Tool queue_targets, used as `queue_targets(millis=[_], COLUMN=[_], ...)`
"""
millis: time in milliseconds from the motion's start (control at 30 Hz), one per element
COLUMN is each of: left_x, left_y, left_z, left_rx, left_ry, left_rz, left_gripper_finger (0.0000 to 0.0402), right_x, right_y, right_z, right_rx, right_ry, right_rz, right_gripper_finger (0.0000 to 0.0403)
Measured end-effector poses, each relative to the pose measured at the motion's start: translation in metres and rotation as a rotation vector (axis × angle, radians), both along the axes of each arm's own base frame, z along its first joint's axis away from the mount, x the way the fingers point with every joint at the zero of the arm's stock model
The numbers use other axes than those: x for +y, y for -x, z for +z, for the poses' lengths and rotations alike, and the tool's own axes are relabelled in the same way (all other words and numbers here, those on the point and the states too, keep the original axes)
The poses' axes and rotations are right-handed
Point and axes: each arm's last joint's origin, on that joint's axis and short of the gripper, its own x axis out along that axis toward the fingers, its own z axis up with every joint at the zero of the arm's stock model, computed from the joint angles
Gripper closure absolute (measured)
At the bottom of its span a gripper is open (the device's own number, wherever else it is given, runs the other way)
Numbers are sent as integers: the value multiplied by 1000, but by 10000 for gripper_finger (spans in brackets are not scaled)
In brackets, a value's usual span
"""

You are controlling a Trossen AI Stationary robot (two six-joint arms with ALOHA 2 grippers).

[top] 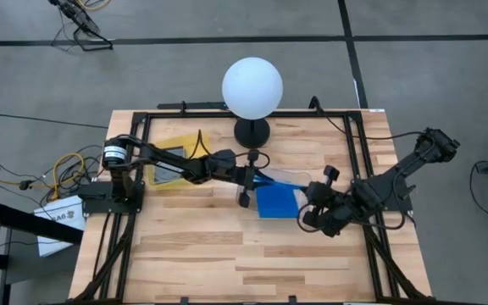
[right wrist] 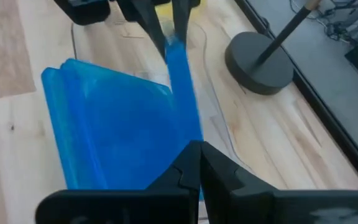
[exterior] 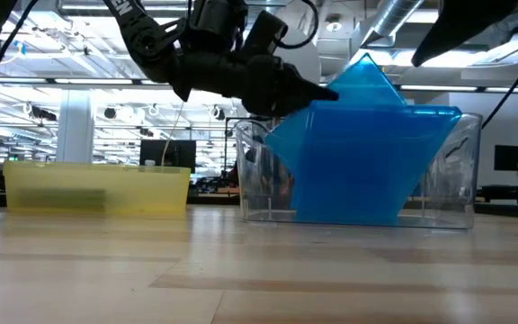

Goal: Pick & place jewel cases by type
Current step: Put the blue CD case into the transparent bin

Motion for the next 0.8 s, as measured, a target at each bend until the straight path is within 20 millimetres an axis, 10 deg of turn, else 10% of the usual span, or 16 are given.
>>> queue_targets(millis=[233,800], left_x=[1,-1], left_y=[3,2], left_z=[14,17], left_rx=[-50,-86], left_ry=[-16,-20], left_rz=[20,6], left_gripper_finger=[371,371], right_x=[-3,-25], right_y=[0,-13], right_z=[-1,-1], right_rx=[14,58], right_ry=[-24,-2], right_rz=[-20,-49], right_gripper_finger=[380,154])
